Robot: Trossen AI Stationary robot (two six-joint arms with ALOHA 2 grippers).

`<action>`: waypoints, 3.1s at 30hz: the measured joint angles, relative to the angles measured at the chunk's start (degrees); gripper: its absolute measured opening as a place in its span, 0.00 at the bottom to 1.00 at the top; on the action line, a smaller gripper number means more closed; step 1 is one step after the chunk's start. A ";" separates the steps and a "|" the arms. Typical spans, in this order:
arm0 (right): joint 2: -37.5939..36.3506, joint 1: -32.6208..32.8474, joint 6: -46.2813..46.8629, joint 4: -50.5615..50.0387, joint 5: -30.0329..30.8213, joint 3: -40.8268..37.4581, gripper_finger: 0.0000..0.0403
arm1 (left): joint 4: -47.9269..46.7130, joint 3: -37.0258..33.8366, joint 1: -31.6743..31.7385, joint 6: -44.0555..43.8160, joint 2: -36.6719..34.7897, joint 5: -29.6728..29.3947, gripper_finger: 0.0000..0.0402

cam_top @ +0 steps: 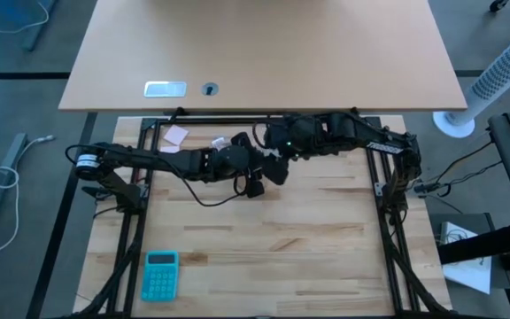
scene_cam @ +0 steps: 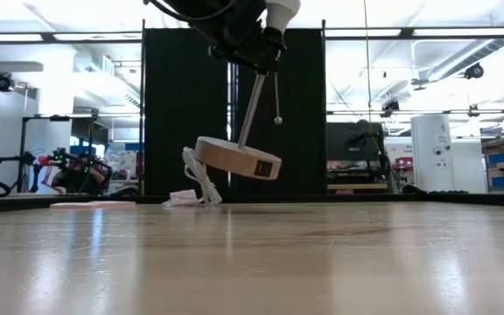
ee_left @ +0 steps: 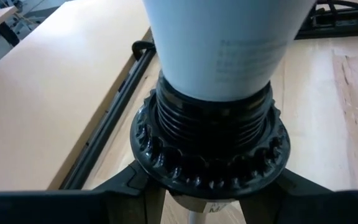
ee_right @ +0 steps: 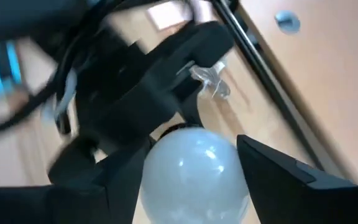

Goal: Screw lightbulb
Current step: Insert the lightbulb into the lamp

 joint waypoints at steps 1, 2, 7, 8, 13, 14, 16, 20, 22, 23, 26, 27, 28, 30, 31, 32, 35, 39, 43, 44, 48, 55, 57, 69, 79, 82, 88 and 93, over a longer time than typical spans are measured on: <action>0.00 -0.02 3.44 0.41 -0.06 -0.03 0.59 | 0.23 -0.12 0.00 0.00 0.00 -0.02 0.36; 0.00 -0.03 6.33 0.57 -0.12 -0.05 0.59 | 0.29 -0.19 0.00 0.00 0.02 -0.02 0.36; -0.30 -0.22 2.70 1.11 0.32 -0.18 0.61 | 0.82 -0.19 0.02 -0.53 0.37 -0.61 0.36; -0.50 -0.19 0.52 1.31 1.54 -0.18 0.62 | 1.11 -0.17 0.04 -0.67 0.37 -0.91 0.36; -0.96 -0.09 -15.60 0.72 4.73 1.29 0.69 | 1.65 -0.09 0.30 -1.47 0.33 -1.78 0.36; -1.02 -0.06 -20.68 0.59 4.85 1.75 0.71 | 1.75 -0.08 0.34 -1.73 0.32 -1.79 0.36; -1.17 -0.03 -28.71 -0.29 5.01 2.64 0.76 | 1.51 -0.08 0.35 -2.21 0.28 -1.77 0.36; -1.29 0.06 -39.82 -0.47 4.82 2.86 0.83 | 1.15 -0.08 0.28 -2.16 0.28 -1.47 0.36; -1.28 0.04 -44.84 -0.70 4.82 2.79 0.85 | 1.06 -0.08 0.25 -2.07 0.28 -1.25 0.36; -1.27 0.02 -46.62 -1.06 4.63 2.79 0.85 | 0.92 -0.08 0.14 -1.93 0.28 -1.16 0.36; -1.27 0.00 -49.33 -4.01 1.46 2.79 0.85 | -0.22 -0.08 -0.37 0.21 0.28 -0.70 0.36; -1.26 0.04 -49.41 -5.27 0.79 2.79 0.85 | -0.61 -0.08 -0.53 1.10 0.28 -0.23 0.36; -1.22 0.23 -49.21 -6.32 0.31 2.67 0.85 | -0.92 -0.08 -0.72 1.74 0.28 0.15 0.36; -1.22 0.51 -48.39 -6.99 -1.10 2.19 0.85 | -1.04 -0.08 -0.99 2.51 0.28 1.27 0.36; -1.22 0.77 -48.37 -6.97 -1.44 1.87 0.85 | -1.04 -0.08 -1.09 2.57 0.28 1.48 0.36; -1.22 1.07 -48.65 -7.05 -1.51 1.66 0.85 | -1.01 -0.08 -1.17 2.82 0.28 1.58 0.36; -1.20 1.88 -50.60 -6.77 -1.57 1.05 0.85 | -1.04 -0.10 -1.14 2.99 0.28 4.34 0.36; -1.20 2.27 -51.63 -6.12 -1.56 -0.28 0.85 | -1.09 -0.14 -1.15 2.99 0.43 6.05 0.36; -1.18 2.25 -51.21 -6.09 -1.53 -0.92 0.83 | -1.21 -0.17 -1.16 3.02 0.48 6.39 0.36; -1.18 2.25 -51.07 -6.05 -1.49 -0.95 0.82 | -1.22 -0.17 -1.16 3.04 0.48 6.41 0.36; -1.18 2.22 -47.96 -5.12 -1.47 -0.99 0.74 | -1.26 -0.19 -1.17 3.02 0.50 6.99 0.36; -1.18 2.22 -41.57 -4.63 -1.46 -1.03 0.63 | -1.30 -0.21 -1.16 2.10 0.50 7.34 0.36; -1.18 2.22 -40.09 -4.63 -1.45 -1.25 0.62 | -1.33 -0.25 -1.20 1.88 0.50 7.43 0.36; -1.27 2.22 -24.74 -4.65 -0.12 -2.53 0.61 | -2.07 -0.30 -1.00 1.09 0.50 6.23 0.36; -1.25 2.16 -6.69 -4.27 1.82 -3.36 0.62 | -3.36 -0.30 0.31 1.22 0.37 6.08 0.36; -1.24 2.16 -0.52 -4.10 1.92 -3.98 0.62 | -3.91 -0.31 0.42 1.18 0.37 6.05 0.36; -0.90 2.09 6.10 -3.91 2.03 -4.01 0.61 | -4.56 -0.30 0.46 1.36 0.37 5.77 0.36; -0.85 2.00 5.40 -3.49 1.98 -4.01 0.61 | -4.62 -0.30 0.49 1.32 0.37 5.58 0.36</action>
